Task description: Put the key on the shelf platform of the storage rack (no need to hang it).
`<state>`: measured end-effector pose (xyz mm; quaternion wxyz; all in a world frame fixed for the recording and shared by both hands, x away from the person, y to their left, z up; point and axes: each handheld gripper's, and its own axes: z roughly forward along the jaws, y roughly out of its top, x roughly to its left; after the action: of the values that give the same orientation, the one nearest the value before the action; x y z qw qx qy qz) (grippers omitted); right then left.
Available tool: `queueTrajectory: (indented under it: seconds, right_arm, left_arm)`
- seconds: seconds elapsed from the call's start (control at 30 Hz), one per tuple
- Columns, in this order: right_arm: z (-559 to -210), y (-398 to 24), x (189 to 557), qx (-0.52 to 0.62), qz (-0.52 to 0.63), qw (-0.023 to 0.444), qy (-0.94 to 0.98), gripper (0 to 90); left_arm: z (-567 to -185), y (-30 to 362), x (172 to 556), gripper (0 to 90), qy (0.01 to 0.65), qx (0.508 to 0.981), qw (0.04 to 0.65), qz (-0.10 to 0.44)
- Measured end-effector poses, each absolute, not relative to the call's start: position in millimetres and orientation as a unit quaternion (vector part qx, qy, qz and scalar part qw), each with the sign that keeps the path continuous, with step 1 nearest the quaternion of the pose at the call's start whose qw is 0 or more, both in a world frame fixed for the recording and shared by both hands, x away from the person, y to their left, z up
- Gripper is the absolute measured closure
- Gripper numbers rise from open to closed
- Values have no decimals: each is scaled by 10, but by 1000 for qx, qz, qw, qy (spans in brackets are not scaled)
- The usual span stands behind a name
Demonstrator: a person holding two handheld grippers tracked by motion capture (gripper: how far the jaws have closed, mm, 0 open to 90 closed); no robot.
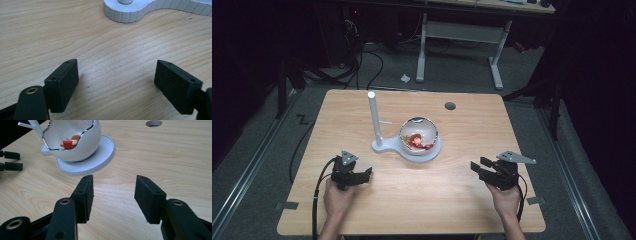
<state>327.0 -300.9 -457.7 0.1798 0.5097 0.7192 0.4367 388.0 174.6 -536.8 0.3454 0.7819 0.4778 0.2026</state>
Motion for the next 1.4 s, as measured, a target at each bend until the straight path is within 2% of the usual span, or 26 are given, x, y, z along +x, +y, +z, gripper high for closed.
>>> queueTrajectory:
  seconds: [0.8,1.4]
  right_arm:
    - [-4831,-2863,3321,510,426,167,729,498]
    - [-4994,-2817,3351,514,407,181,733,514]
  left_arm:
    - [-5368,1746,3880,201,478,782,345,203]
    - [-5368,1746,3880,201,478,782,345,203]
